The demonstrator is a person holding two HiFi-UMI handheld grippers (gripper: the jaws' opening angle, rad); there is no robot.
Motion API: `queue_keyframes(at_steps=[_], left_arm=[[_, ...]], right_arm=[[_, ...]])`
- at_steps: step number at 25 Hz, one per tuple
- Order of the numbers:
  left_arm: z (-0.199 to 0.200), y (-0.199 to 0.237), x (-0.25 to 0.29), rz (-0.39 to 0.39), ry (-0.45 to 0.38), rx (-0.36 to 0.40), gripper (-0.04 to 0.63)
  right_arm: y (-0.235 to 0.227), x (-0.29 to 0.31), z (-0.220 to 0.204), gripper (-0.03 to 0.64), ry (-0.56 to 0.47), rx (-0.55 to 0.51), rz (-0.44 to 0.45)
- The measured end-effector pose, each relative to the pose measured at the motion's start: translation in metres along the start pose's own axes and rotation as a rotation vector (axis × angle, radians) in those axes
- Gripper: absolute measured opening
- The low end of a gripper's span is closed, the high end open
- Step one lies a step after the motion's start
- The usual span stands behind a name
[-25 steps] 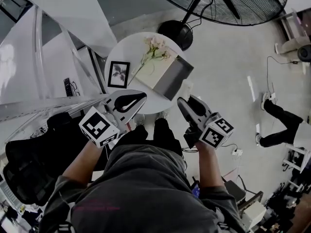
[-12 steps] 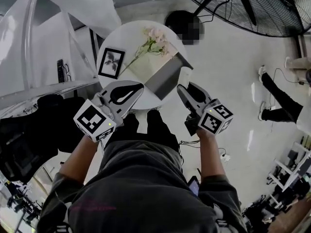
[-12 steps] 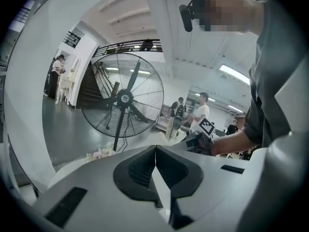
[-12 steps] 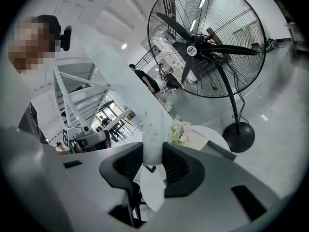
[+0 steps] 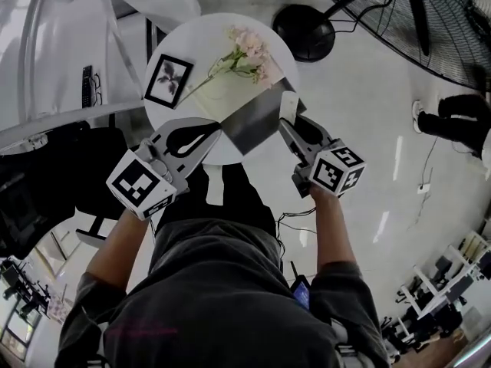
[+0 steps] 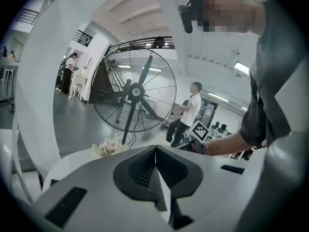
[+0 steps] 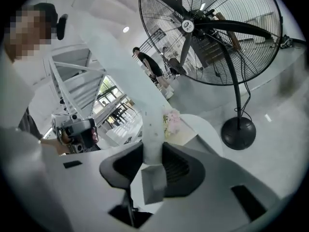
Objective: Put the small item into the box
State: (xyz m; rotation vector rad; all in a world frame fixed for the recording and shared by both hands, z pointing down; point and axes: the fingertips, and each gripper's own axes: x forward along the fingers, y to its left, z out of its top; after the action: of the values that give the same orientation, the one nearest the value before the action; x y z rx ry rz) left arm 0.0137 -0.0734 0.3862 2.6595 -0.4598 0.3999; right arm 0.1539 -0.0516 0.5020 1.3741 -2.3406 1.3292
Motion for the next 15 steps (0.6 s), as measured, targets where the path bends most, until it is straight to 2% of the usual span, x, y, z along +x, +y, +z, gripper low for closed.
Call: queue_keyframes(at_steps=[6,15], left_arm=[[-0.015,0.006,0.009,0.045,0.013,-0.036,0.018],[-0.039,0.009,0.016,0.085,0.023,-0.085,0.018]], right_arm=[[-0.036,0.023,-0.017,0.130,0.127,-0.100,-0.024],[-0.071,0.049,-0.049,0.130,0.337,-0.331,-0.057]])
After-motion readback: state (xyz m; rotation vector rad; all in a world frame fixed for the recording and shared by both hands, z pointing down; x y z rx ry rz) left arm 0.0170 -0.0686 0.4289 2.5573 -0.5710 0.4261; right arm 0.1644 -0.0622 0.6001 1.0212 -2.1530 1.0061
